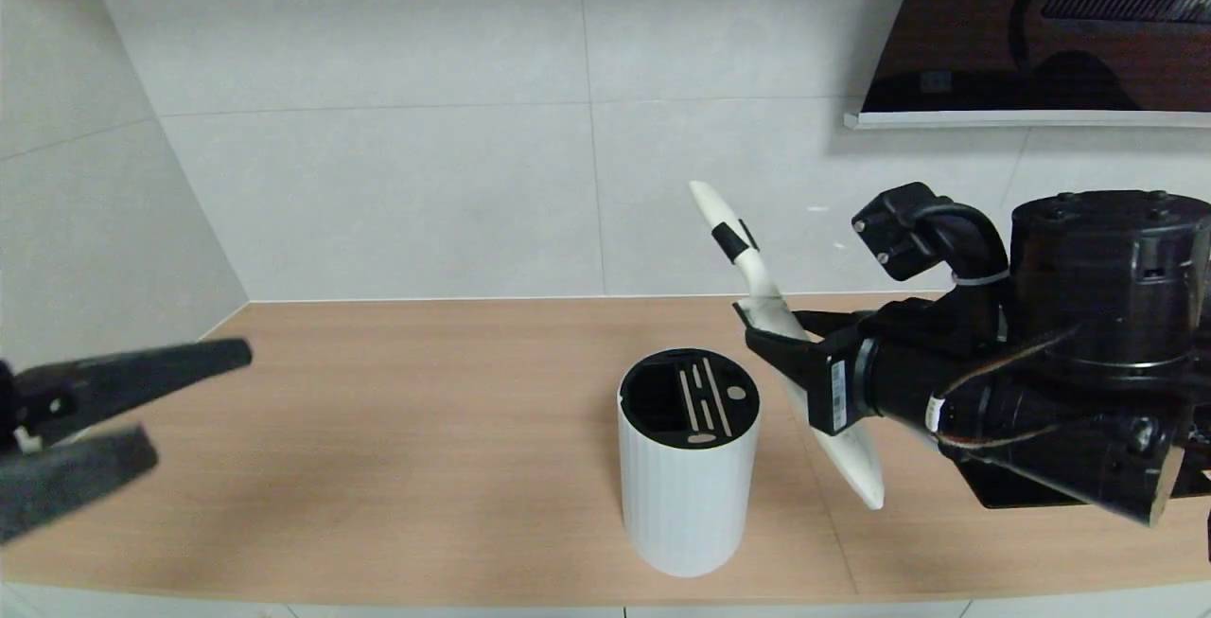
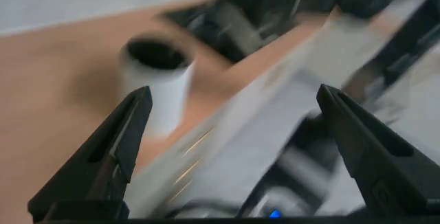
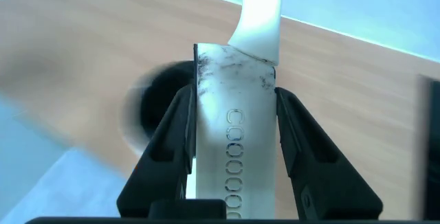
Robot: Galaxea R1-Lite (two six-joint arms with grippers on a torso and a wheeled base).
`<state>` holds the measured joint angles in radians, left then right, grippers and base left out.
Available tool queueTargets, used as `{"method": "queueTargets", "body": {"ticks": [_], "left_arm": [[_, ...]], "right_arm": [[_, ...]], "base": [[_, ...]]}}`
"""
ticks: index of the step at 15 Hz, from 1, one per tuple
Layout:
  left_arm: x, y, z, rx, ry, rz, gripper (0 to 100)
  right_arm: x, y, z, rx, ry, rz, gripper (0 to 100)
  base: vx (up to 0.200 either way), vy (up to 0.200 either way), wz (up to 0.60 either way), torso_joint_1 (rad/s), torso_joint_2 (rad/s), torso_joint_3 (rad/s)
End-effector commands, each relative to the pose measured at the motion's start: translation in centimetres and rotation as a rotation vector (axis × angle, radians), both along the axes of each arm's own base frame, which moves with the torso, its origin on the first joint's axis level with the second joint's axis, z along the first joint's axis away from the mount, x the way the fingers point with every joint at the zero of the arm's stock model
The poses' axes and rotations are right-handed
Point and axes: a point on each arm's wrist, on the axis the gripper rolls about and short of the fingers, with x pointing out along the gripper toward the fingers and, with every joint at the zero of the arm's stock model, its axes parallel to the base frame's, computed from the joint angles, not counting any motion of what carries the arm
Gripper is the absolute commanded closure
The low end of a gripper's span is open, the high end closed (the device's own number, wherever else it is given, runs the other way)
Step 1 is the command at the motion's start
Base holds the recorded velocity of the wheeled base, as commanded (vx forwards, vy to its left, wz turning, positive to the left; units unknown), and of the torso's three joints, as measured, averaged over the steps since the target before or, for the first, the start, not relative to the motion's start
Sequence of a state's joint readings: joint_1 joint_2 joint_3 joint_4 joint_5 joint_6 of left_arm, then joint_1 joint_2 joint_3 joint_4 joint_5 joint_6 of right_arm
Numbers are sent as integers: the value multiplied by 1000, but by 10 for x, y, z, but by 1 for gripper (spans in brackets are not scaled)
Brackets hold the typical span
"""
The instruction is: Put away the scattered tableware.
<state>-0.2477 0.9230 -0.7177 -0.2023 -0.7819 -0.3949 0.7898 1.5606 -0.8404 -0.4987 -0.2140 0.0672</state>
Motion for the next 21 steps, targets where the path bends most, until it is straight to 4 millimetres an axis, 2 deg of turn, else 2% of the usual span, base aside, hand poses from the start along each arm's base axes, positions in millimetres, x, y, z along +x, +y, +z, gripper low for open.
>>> {"method": "queueTargets", "body": {"ticks": [1,4,8,11,15,18,21], "left_arm": [[45,-27,-19,-34,186,-100,0],[66,-51,-38,-120,265,-153,0],[101,-85,-62,-195,287,13,0],[107,-113,-76,-200,285,44,0],[114,-130,-86,-217,263,26,0],[128,-145,-101,-254,226,78,0],[128,-149,-99,-293,185,83,0]], "right_arm": [[-14,13,-2,-3,6,59,100],[-29,26,1,50,31,109,100],[-35,31,0,51,26,106,100],[-39,35,0,67,35,129,100],[-41,39,0,73,41,141,100],[-46,44,-2,90,68,158,100],[-46,48,-8,75,82,165,100]], "base": [[0,0,0,0,0,0],[0,0,0,0,0,0],[0,0,0,0,0,0],[0,0,0,0,0,0],[0,0,0,0,0,0],[0,0,0,0,0,0],[0,0,0,0,0,0]]}}
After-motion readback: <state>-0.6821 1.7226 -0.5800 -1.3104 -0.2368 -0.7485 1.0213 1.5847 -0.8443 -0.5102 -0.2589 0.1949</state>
